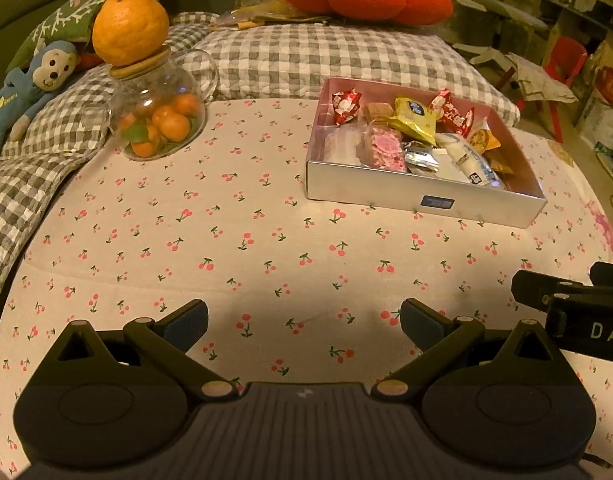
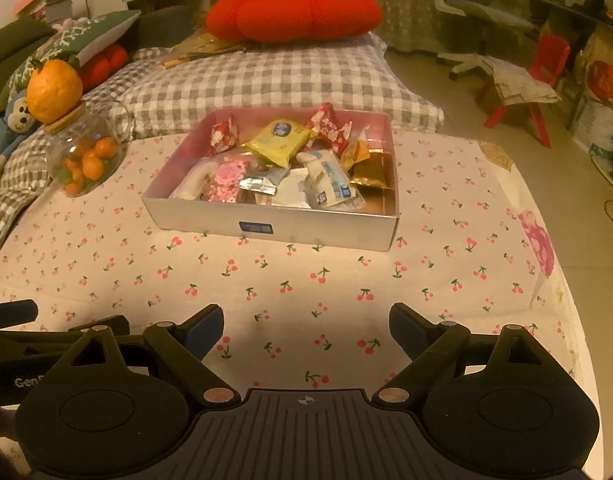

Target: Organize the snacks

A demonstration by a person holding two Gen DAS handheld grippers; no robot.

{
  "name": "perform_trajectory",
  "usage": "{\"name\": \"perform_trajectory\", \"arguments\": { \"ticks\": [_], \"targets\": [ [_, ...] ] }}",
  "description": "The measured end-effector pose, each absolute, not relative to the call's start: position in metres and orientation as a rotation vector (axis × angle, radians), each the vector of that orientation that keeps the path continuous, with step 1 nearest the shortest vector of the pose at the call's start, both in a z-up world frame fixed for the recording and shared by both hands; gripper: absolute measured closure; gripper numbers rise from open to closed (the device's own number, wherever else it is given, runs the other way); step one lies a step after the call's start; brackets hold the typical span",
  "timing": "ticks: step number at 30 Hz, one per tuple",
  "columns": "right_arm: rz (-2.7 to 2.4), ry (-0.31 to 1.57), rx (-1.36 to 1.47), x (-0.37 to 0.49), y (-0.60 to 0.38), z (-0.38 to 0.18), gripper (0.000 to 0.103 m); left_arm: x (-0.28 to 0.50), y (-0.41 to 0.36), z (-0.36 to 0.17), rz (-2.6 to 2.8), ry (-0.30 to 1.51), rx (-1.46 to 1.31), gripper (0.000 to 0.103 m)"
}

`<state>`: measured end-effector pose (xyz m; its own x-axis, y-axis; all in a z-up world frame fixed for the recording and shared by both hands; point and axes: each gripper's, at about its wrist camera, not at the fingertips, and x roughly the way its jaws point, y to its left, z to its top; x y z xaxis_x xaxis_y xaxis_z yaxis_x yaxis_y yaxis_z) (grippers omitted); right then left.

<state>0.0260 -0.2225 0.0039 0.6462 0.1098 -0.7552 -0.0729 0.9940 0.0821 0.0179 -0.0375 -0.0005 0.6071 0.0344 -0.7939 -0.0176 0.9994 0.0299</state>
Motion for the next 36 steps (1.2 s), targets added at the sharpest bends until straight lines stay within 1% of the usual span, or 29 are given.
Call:
{"name": "perform_trajectory", "arguments": {
  "ticks": [36],
  "targets": [
    [0.093,0.881,0.034,0.027,-0.2221,-0.0016,0.011,0.0189,-0.0355,-0.0018,0.034,0.936,0.005,0.001]
  ]
}}
